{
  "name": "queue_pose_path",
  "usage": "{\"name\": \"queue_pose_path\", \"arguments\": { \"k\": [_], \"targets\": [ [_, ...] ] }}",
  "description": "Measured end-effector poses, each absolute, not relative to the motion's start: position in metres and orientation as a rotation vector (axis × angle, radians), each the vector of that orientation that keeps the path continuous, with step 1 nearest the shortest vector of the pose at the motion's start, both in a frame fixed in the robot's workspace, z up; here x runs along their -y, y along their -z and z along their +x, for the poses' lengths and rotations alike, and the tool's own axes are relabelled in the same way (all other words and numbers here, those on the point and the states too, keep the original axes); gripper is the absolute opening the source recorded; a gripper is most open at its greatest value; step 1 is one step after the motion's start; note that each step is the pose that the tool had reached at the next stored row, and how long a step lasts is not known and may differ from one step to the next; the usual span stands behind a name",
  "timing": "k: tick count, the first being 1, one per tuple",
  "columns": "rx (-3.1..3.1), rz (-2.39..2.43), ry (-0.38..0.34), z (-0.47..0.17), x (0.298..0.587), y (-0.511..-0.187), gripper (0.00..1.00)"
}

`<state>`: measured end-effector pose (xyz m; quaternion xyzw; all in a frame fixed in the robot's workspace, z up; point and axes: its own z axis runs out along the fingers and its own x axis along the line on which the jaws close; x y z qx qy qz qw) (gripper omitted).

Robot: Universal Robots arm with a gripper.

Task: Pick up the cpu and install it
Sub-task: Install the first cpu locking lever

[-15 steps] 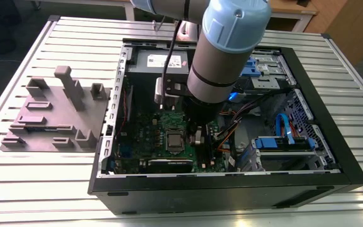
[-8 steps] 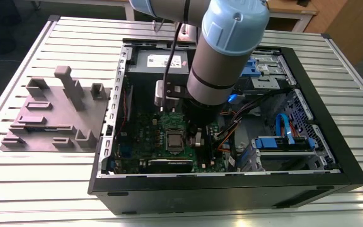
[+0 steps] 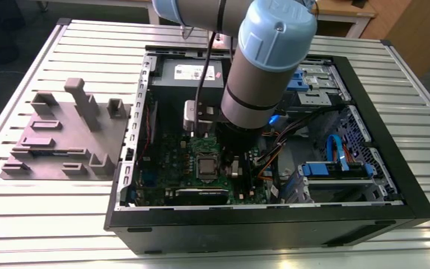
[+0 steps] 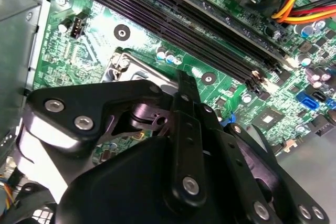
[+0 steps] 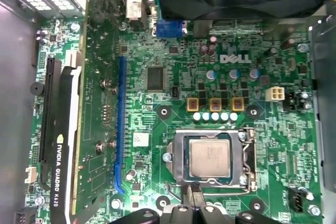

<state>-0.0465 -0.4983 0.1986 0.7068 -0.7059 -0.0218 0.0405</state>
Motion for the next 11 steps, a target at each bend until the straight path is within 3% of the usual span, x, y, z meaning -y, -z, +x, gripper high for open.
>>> {"name": "queue_pose_path", "arguments": {
  "k": [11],
  "targets": [
    [2.122,2.200,0.063,-0.0465,0.5018,-0.1930,0.11]
  ]
}}
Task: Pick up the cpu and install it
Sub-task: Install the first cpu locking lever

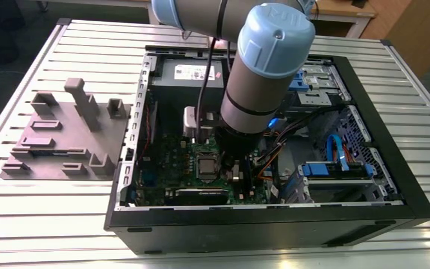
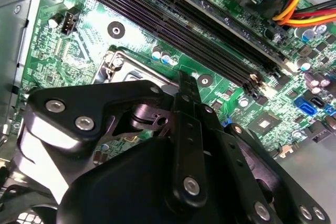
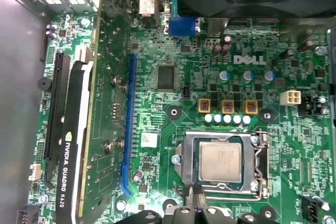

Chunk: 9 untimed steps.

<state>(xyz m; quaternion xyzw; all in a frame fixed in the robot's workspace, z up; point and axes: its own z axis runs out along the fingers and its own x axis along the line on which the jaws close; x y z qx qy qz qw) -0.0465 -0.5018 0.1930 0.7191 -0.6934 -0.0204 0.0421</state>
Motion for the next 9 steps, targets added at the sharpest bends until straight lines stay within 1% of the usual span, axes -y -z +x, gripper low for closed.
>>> {"name": "queue_pose_path", "arguments": {
  "k": [9],
  "targets": [
    [2.105,2.213,0.061,-0.0441,0.5019,-0.1896,0.11]
  ]
}}
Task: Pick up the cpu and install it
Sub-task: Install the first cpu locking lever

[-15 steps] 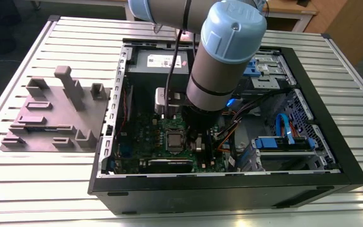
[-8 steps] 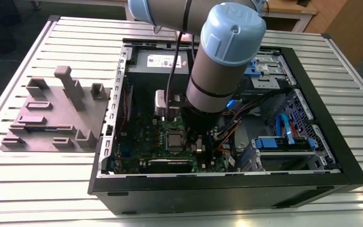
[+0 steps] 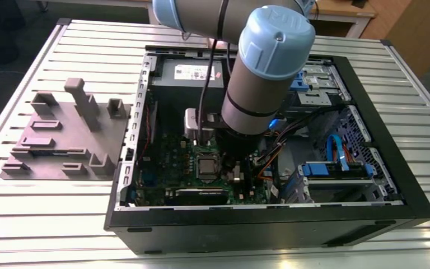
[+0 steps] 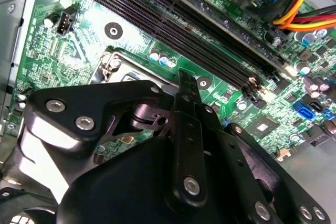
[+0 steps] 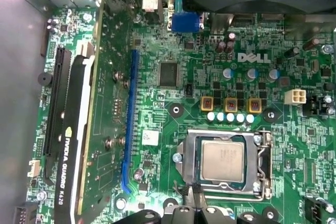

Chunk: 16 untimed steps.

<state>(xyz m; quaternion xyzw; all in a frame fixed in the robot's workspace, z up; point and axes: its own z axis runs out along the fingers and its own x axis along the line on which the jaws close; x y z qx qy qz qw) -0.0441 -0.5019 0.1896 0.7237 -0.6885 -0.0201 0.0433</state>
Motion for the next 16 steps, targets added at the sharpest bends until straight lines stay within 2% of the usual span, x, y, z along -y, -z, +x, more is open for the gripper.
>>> {"name": "queue_pose_path", "arguments": {
  "k": [16],
  "targets": [
    [2.100,2.218,0.061,-0.0373,0.5016,-0.1883,0.11]
  ]
}}
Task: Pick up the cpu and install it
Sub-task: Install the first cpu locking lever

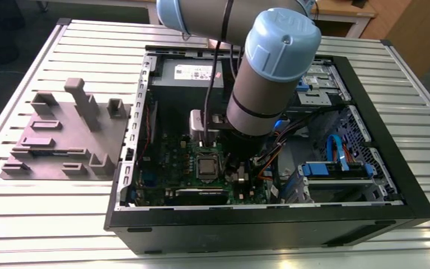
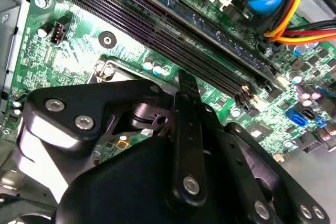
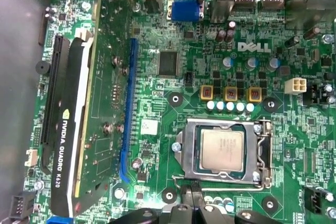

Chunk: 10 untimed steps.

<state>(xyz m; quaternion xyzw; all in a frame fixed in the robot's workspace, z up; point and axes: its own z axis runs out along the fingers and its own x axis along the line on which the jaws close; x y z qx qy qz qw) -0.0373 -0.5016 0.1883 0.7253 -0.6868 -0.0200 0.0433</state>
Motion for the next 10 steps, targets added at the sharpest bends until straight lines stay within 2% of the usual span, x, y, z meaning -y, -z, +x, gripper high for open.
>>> {"name": "queue_pose_path", "arguments": {
  "k": [10],
  "targets": [
    [2.100,2.218,0.061,-0.037,0.502,-0.215,0.11]
  ]
}}
